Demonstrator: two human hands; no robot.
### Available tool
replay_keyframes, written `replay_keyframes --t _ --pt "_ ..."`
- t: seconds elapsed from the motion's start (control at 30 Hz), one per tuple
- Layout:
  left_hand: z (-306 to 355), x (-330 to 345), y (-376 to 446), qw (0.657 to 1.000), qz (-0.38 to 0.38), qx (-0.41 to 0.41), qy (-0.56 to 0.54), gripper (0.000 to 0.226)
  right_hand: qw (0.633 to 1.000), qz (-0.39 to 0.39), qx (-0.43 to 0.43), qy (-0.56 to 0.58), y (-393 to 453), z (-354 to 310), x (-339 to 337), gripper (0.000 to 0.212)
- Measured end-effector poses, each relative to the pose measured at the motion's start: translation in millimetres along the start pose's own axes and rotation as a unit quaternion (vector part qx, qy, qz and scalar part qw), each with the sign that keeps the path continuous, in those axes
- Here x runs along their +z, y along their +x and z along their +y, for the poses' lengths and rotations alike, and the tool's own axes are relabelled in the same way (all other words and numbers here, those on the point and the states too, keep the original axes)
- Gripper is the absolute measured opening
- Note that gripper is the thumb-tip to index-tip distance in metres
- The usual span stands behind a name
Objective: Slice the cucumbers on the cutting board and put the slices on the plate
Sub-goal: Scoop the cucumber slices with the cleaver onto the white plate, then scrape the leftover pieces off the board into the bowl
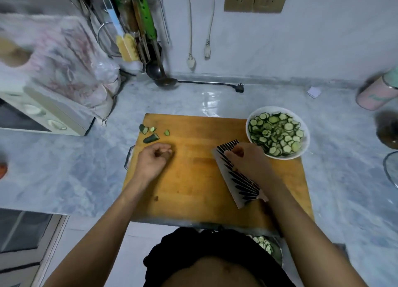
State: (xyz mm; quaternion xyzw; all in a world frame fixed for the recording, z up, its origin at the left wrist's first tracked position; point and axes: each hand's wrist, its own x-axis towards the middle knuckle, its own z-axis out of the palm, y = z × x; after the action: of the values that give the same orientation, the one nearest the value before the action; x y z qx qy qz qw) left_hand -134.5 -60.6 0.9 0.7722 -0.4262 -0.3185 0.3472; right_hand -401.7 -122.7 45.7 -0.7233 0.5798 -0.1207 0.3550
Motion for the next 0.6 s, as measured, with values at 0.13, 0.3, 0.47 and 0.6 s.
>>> replay_keyframes --t 0.13,0.3,0.47,0.6 --pt "24.0 31.2 9.4 0.995 -0.07 0.045 -0.05 0.013 0.972 0.075 0.132 0.176 -4.8 29.6 -16.6 0.035" --pt "69.4 88.3 19.9 0.986 -0.125 0.065 -0.091 0.013 0.856 0.195 0.323 0.354 -13.2 80.8 -37.4 0.032" --pt "103.9 142.1 39.9 0.975 -0.19 -0.017 -0.111 0.022 0.798 0.197 0.35 0.449 -5.9 111.9 -40.2 0.027" --pt "129.1 182.9 48.9 0.956 -0.25 -0.086 -0.128 0.025 0.788 0.197 0.309 0.495 5.8 121.9 -44.2 0.026"
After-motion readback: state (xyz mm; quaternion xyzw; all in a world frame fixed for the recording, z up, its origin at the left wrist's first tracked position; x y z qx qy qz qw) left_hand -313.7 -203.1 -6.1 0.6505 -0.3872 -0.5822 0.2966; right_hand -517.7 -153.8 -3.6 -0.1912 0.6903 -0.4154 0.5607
